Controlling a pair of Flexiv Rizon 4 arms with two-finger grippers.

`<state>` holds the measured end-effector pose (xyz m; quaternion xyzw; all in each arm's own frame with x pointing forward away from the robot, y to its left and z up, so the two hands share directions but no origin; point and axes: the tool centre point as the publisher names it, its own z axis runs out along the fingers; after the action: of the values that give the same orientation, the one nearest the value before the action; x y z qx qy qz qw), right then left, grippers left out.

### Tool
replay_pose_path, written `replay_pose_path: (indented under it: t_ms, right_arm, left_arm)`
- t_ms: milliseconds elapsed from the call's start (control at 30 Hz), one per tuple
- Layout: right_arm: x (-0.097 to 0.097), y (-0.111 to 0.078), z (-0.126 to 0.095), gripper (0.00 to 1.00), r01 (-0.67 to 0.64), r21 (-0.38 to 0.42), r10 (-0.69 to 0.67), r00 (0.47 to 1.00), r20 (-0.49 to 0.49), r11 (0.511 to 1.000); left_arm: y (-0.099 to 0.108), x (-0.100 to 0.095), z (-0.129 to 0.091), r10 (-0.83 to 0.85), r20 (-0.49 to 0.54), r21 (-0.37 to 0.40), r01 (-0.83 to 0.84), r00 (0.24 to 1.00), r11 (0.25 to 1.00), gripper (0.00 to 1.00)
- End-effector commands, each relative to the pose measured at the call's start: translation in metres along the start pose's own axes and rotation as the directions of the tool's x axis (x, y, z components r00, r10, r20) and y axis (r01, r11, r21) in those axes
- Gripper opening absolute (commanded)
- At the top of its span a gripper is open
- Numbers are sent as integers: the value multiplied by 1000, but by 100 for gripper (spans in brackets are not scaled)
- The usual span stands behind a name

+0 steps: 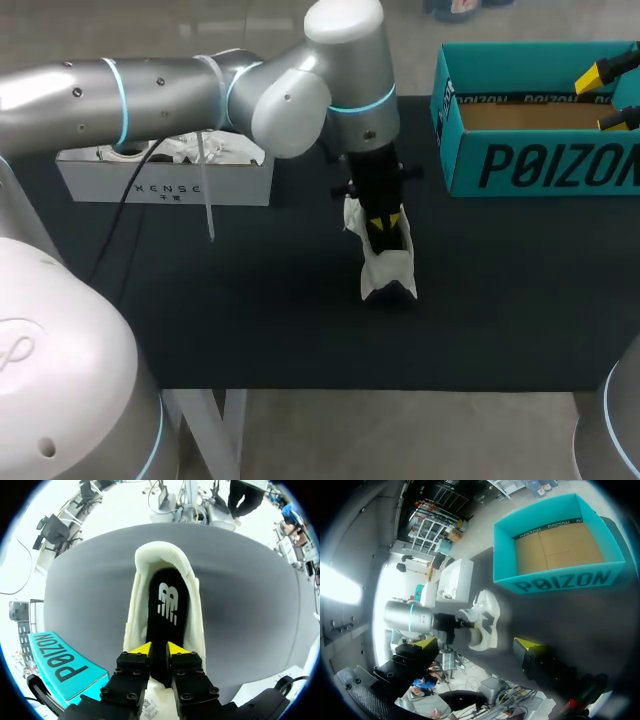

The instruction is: Take the shoe out of the shoebox, open the shoe tongue, remove and reinsert the insole, then place the shoe into the shoebox

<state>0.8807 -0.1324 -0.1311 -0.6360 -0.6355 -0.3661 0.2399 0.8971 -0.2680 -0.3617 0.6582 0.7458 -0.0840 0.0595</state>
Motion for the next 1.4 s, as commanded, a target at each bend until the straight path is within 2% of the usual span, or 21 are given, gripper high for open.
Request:
replay_pose_path:
  t_ms: [33,67,100,133,533,933,1400]
  right_arm:
    - [0,0,0,100,0,0,0,1000,2,1000]
    - [0,0,0,100,0,0,0,1000,2,1000]
    - [0,0,0,100,0,0,0,1000,2,1000]
    - [0,0,0,100,0,0,0,1000,2,1000]
    - [0,0,0,100,0,0,0,1000,2,1000]
    - [0,0,0,100,0,0,0,1000,2,1000]
    - [0,0,0,100,0,0,0,1000,2,1000]
  left_arm:
    - [0,-1,-1,-1,-33,0,1,999,1000,80]
    - [0,1,1,-2,-46,2,2,999,1000,91]
    - [0,2,2,-5,-58,3,5,998,1000,98]
    - [0,3,2,-4,-60,3,4,998,1000,100]
    - [6,8,-11,-8,-72,-6,8,997,1000,100]
    - [12,5,-19,10,-86,-28,-12,996,1000,100]
    - [46,12,-42,-31,-110,-100,20,993,995,100]
